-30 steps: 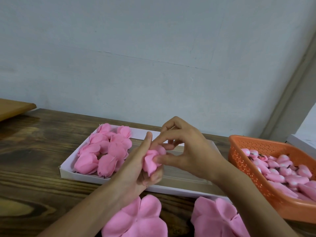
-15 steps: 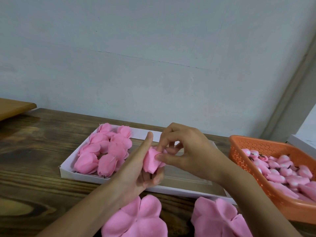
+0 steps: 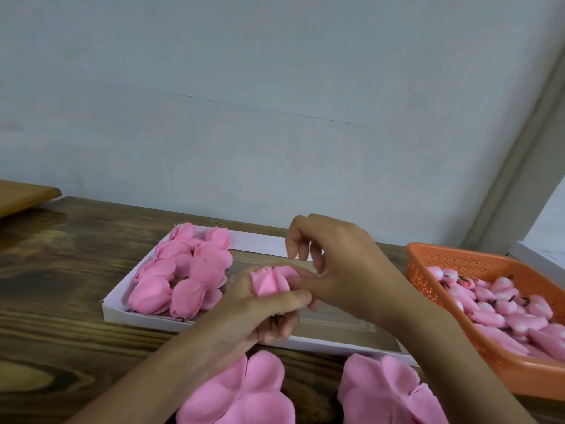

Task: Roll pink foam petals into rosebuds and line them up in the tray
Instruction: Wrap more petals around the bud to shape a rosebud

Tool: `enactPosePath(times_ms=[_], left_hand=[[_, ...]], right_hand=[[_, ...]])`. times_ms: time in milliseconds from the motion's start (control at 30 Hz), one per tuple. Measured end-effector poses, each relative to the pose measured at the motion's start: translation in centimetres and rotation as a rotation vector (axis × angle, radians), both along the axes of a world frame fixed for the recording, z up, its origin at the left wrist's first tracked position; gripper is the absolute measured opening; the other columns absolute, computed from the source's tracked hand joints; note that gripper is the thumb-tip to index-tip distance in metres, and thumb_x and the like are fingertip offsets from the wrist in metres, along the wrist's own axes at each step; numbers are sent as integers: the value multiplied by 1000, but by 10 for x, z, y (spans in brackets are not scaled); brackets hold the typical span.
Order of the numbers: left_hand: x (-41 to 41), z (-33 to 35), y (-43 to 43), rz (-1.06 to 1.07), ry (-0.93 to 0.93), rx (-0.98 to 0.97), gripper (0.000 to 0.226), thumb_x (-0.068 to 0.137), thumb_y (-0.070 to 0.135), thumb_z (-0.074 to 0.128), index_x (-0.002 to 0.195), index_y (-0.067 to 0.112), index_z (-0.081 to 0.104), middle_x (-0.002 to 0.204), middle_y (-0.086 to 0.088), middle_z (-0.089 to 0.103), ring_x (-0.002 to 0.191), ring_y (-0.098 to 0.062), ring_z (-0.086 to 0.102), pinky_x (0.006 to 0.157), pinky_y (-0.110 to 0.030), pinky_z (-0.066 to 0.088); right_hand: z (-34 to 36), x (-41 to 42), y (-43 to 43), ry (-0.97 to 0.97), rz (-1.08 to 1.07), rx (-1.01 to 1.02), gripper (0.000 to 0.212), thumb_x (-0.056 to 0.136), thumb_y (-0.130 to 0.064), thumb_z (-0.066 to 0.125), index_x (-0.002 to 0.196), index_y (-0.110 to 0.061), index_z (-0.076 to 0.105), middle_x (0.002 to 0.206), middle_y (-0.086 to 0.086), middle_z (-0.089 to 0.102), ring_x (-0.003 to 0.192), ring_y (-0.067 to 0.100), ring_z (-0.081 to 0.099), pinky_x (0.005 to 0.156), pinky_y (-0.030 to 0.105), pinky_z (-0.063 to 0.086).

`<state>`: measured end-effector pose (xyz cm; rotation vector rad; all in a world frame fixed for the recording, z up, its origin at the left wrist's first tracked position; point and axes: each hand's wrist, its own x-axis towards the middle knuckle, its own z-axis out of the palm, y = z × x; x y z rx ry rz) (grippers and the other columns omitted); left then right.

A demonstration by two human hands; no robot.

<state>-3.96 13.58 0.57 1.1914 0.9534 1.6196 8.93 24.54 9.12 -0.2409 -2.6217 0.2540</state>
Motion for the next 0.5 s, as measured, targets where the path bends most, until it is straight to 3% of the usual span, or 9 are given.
enactPosePath(times_ms=[67,200,300,367,500], left_hand=[[0,0,1,24,25,27,6,87,12,71,91,11,74,64,1,68,42,-8,46,40,-17,30],[-3,-3,7,295,42,43,20,77,16,80,89,5,70,65,-22,57,49,-22,43,42,-21,34],[-7,-4,9,442,109,80,20,73,24,81,84,14,67,58,-6,55,50,-17,49,44,-23,40],[-8,-2,8,481,168,149,23,68,28,82,84,19,69,64,4,64,57,-9,60,49,-19,47],[-8,-3,13,533,180,248,44,61,17,84,100,4,67,78,-2,73,74,-11,70,63,-24,56]], right_hand=[[2,1,2,24,-16,-32,31,74,-22,83,81,-32,55,77,-14,56,68,13,53,63,30,45],[4,3,2,45,-76,-118,24,78,-29,85,73,-31,62,73,-18,65,66,10,60,63,20,42],[1,0,-4,-21,-54,-246,10,84,-44,80,81,-35,75,81,-25,72,67,5,63,62,13,43],[-3,-2,-9,-34,-59,-264,14,84,-51,79,85,-37,79,81,-26,71,68,0,63,62,10,42],[-12,-9,-15,-23,-106,-225,18,78,-59,80,79,-41,76,66,-12,55,71,-7,52,59,12,37]])
